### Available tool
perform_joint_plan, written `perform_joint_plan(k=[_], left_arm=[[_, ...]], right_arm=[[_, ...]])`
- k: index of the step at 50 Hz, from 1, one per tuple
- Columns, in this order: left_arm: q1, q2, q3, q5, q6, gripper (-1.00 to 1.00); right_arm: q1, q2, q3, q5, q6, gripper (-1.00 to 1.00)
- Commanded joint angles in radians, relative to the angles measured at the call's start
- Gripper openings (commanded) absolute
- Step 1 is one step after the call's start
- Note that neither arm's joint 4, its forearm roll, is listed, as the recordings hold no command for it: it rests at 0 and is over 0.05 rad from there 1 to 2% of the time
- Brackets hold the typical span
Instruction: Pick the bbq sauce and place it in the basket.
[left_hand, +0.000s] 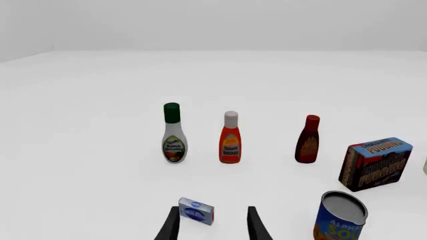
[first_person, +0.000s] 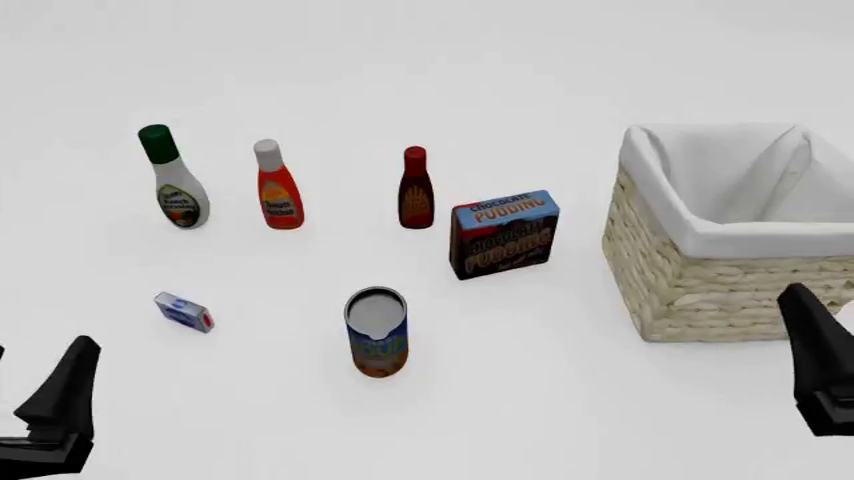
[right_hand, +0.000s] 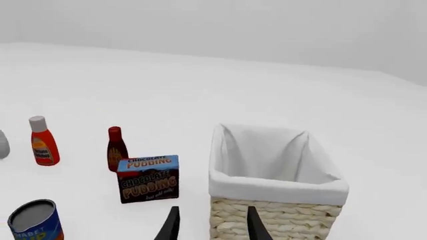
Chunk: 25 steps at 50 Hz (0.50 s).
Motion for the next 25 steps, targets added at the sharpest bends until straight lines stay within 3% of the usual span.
perform_joint_plan(k=[1, 9, 14, 19, 21, 25], left_arm=[[0.0, 0.0, 0.0, 0.0, 0.0, 1.0], [0.0, 0.0, 0.0, 0.0, 0.0, 1.0], [0.0, 0.0, 0.0, 0.0, 0.0, 1.0], [0.0, 0.0, 0.0, 0.0, 0.0, 1.0], [0.0, 0.0, 0.0, 0.0, 0.0, 1.0], [0.0, 0.0, 0.0, 0.0, 0.0, 1.0]], right_arm=[[0.025, 0.102, -0.142, 0.039, -0.022, 1.0], [0.018, 0.243, -0.268, 0.048, -0.038, 1.0], [0.024, 0.337, -0.372, 0.072, -0.094, 1.0], [0.101, 0.393, -0.449, 0.091, -0.129, 1.0], [0.108, 0.42, -0.478, 0.099, -0.104, 1.0], [0.126, 0.458, -0.507, 0.102, -0.12, 1.0]])
